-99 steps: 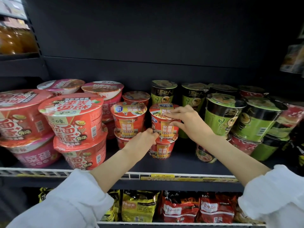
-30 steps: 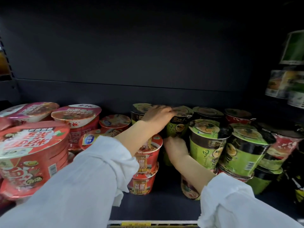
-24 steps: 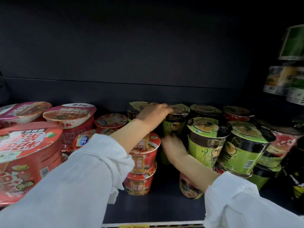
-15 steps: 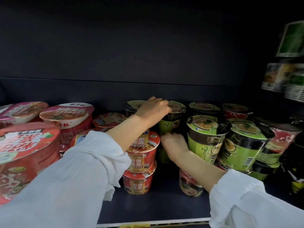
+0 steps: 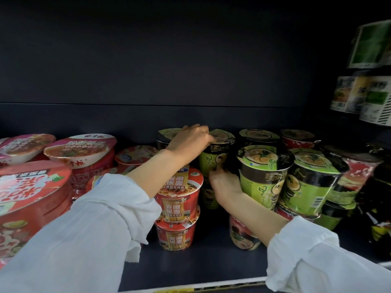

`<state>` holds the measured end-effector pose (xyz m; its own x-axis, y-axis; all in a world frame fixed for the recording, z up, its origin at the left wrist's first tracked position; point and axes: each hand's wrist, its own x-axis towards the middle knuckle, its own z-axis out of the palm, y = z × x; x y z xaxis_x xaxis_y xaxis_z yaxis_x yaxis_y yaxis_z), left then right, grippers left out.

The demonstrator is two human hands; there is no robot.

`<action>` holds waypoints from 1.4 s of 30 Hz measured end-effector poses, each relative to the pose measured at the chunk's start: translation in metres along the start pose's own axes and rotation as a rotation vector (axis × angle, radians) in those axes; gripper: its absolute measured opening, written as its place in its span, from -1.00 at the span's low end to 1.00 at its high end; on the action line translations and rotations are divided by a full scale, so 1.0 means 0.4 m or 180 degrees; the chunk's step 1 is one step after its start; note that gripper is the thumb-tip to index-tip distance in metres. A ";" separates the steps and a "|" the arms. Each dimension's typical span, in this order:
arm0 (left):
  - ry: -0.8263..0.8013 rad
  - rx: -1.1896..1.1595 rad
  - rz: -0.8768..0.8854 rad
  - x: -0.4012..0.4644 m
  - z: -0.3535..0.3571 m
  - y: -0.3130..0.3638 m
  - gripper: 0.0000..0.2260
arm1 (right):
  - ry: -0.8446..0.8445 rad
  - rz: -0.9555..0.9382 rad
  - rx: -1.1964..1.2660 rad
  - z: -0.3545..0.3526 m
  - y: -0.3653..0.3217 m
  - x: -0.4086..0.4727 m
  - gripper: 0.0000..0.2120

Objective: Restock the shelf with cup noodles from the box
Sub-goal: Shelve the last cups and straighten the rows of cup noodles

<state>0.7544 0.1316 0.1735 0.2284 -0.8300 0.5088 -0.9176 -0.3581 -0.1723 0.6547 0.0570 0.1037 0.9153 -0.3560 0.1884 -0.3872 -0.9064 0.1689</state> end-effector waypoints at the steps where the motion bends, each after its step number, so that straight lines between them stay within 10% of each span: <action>1: -0.0037 -0.0061 -0.0053 0.000 0.003 -0.002 -0.68 | 0.0098 -0.0090 -0.0099 0.004 -0.001 0.000 -0.66; 28: 0.0271 -0.0931 -0.0348 -0.021 0.022 -0.001 -0.86 | -0.0398 0.0076 0.0518 -0.022 -0.005 -0.035 -0.64; 42: -0.0256 0.0679 -0.0230 0.000 -0.025 0.065 -0.61 | -0.0216 0.0077 0.0998 0.006 0.010 -0.103 -0.59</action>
<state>0.7273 0.1266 0.1774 0.3241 -0.8272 0.4590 -0.8104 -0.4931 -0.3165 0.6157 0.0675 0.0944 0.9157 -0.3829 0.1220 -0.3655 -0.9197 -0.1431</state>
